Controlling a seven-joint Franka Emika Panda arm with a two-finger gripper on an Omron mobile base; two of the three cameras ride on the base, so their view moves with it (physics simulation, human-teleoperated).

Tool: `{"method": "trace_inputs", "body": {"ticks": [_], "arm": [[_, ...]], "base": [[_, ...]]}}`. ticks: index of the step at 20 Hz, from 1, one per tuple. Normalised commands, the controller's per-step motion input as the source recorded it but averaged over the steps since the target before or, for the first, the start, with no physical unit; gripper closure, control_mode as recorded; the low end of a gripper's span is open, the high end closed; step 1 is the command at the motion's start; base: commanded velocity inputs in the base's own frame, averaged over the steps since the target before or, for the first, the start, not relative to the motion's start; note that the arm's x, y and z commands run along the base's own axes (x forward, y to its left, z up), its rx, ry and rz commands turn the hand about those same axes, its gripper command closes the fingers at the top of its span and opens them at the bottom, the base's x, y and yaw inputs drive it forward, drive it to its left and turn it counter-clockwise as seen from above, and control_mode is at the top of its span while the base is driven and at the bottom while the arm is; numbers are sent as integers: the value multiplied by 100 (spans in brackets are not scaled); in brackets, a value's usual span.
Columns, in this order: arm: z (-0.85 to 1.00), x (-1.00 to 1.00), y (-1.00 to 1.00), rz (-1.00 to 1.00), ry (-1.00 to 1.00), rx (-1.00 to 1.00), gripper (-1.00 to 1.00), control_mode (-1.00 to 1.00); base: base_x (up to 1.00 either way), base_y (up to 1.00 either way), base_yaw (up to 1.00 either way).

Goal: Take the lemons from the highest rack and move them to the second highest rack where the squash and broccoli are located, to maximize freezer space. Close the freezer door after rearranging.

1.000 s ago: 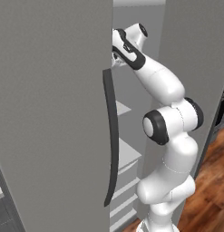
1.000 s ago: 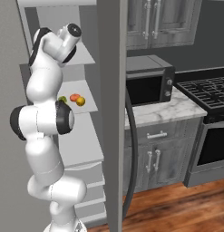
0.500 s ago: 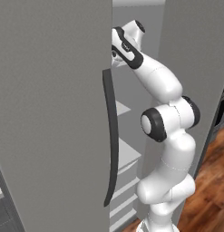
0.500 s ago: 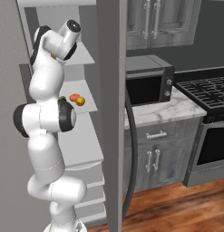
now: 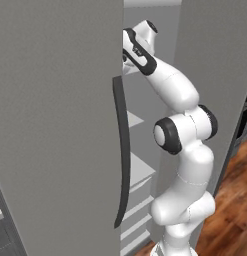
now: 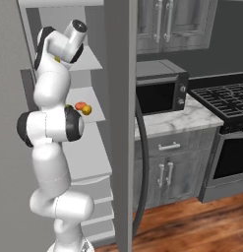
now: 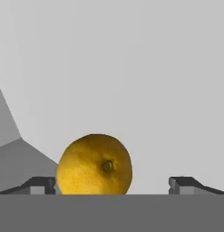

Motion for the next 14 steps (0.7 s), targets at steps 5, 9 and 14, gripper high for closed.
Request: {"method": "trace_inputs", "body": {"ticks": [5,9,14], "arm": [[-16,37,30,0,0,0,-100,-100],[-17,37,32,0,2,0,-100,-100],[-22,34,30,0,5,0,-100,-100]], "base": [[0,0,0],[0,0,0],[0,0,0]]}}
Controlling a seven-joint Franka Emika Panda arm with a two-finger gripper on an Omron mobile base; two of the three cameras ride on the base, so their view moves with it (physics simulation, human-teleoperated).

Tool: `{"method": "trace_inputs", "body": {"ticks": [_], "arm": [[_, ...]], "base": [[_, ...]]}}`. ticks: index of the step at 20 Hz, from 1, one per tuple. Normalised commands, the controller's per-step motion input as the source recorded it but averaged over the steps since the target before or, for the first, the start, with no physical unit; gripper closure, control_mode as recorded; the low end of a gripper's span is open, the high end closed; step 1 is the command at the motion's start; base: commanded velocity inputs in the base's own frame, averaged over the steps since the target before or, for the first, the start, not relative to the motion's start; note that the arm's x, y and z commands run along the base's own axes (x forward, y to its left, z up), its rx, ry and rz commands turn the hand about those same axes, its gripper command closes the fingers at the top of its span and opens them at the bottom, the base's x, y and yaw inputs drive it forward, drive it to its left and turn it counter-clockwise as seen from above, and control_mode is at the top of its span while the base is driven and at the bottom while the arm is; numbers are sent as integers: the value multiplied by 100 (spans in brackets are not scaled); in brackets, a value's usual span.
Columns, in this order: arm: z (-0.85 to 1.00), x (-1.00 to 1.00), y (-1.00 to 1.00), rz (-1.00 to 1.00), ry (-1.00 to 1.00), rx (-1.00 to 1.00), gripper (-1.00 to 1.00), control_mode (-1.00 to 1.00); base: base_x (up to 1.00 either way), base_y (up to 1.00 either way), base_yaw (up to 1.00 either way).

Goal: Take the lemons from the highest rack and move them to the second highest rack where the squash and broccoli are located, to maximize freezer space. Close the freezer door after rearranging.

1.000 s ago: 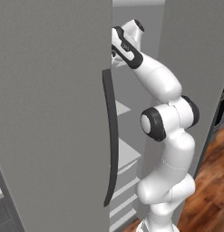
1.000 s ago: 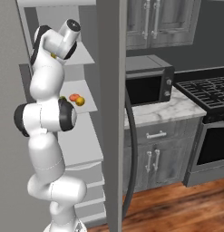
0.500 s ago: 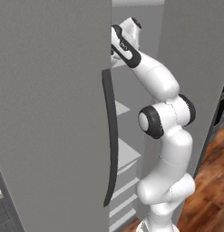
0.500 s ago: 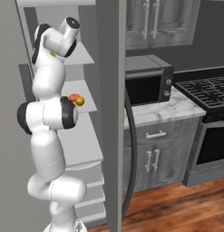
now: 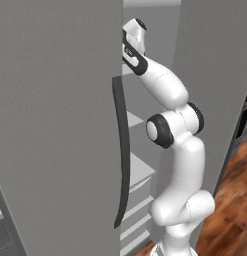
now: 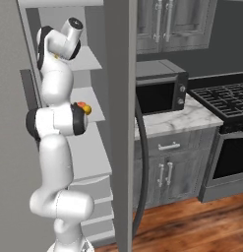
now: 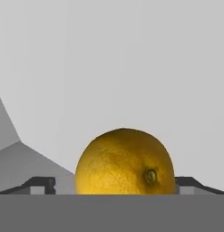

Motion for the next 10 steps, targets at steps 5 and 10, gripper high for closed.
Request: {"method": "trace_inputs", "body": {"ticks": [5,10], "arm": [[-27,15,11,0,12,-3,100,-100],[-15,3,-2,0,3,0,100,-100]], "base": [[0,0,0],[0,0,0]]}}
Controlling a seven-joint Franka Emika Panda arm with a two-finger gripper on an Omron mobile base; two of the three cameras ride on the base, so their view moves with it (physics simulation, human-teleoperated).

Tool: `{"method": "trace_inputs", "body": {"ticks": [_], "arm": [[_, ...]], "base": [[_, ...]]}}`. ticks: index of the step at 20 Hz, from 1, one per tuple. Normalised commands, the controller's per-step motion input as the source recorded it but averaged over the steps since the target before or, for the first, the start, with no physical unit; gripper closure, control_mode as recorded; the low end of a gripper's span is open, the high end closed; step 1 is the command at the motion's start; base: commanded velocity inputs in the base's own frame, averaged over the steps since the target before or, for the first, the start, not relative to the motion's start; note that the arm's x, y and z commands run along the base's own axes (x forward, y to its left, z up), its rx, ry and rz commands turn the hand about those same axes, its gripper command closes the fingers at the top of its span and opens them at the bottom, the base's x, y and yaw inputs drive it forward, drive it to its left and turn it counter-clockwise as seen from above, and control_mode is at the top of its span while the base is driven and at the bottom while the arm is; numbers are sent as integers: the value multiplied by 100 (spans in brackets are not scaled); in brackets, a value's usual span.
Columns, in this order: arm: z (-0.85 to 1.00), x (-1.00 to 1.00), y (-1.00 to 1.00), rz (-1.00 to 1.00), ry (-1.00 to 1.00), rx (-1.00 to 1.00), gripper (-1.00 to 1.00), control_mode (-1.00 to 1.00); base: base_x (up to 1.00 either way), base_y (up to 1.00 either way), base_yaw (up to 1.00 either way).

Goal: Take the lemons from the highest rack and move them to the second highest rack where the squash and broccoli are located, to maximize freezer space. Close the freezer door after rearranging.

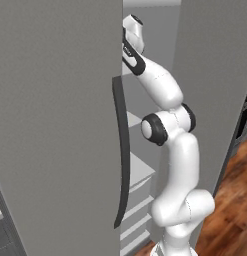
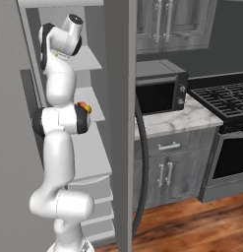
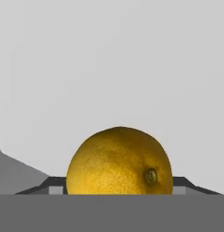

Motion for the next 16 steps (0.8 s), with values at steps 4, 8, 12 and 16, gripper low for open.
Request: {"method": "trace_inputs", "body": {"ticks": [4,8,12,16], "arm": [[0,-6,-17,0,-9,1,100,-100],[0,-31,-15,0,-25,0,100,-100],[-2,-37,-3,0,-14,0,100,-100],[-22,-34,0,0,-10,0,100,-100]], "base": [[0,0,0],[0,0,0],[0,0,0],[0,0,0]]}}
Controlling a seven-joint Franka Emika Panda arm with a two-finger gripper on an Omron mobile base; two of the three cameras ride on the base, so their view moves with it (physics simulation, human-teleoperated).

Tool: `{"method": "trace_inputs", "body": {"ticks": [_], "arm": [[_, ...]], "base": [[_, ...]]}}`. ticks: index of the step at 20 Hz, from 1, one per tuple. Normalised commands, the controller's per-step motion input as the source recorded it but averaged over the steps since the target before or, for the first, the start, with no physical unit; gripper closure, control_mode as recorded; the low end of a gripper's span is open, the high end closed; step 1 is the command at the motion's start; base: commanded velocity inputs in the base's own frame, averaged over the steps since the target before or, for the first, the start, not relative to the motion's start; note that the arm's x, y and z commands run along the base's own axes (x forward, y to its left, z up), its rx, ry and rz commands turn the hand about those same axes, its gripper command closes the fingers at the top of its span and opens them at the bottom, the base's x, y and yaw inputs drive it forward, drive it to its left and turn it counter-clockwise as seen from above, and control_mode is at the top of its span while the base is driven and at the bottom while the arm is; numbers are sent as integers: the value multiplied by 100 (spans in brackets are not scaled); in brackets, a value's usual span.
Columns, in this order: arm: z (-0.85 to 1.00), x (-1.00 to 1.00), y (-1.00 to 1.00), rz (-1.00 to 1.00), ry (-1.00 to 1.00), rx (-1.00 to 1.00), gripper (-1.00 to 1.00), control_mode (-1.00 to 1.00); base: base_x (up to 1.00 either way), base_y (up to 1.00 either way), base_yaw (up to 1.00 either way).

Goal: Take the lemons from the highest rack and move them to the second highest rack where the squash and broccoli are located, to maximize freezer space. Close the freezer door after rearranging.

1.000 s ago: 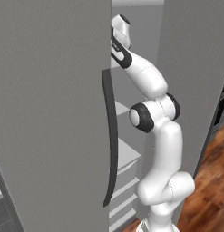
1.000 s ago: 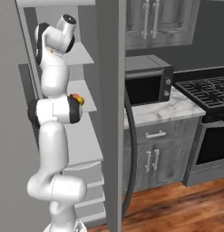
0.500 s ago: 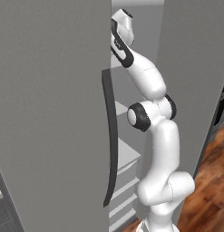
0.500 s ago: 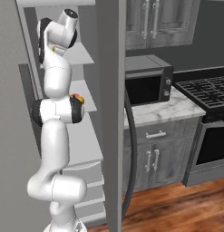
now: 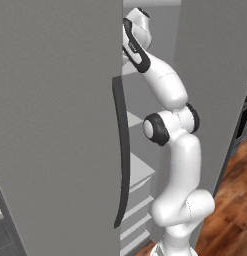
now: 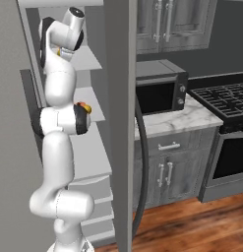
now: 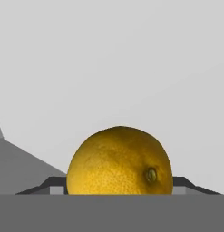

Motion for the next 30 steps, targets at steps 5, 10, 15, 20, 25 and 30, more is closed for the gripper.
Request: {"method": "trace_inputs", "body": {"ticks": [5,10,15,20,25,30], "arm": [[-47,-17,0,0,-20,0,100,-100],[-46,-2,-1,0,-7,3,100,-100],[0,-28,-9,0,-1,10,100,-100],[0,-53,-23,0,0,2,100,-100],[0,-73,-38,0,-10,6,100,-100],[-4,-79,-40,0,-15,7,100,-100]], "base": [[0,0,0],[0,0,0],[0,0,0],[0,0,0],[0,0,0],[0,0,0]]}}
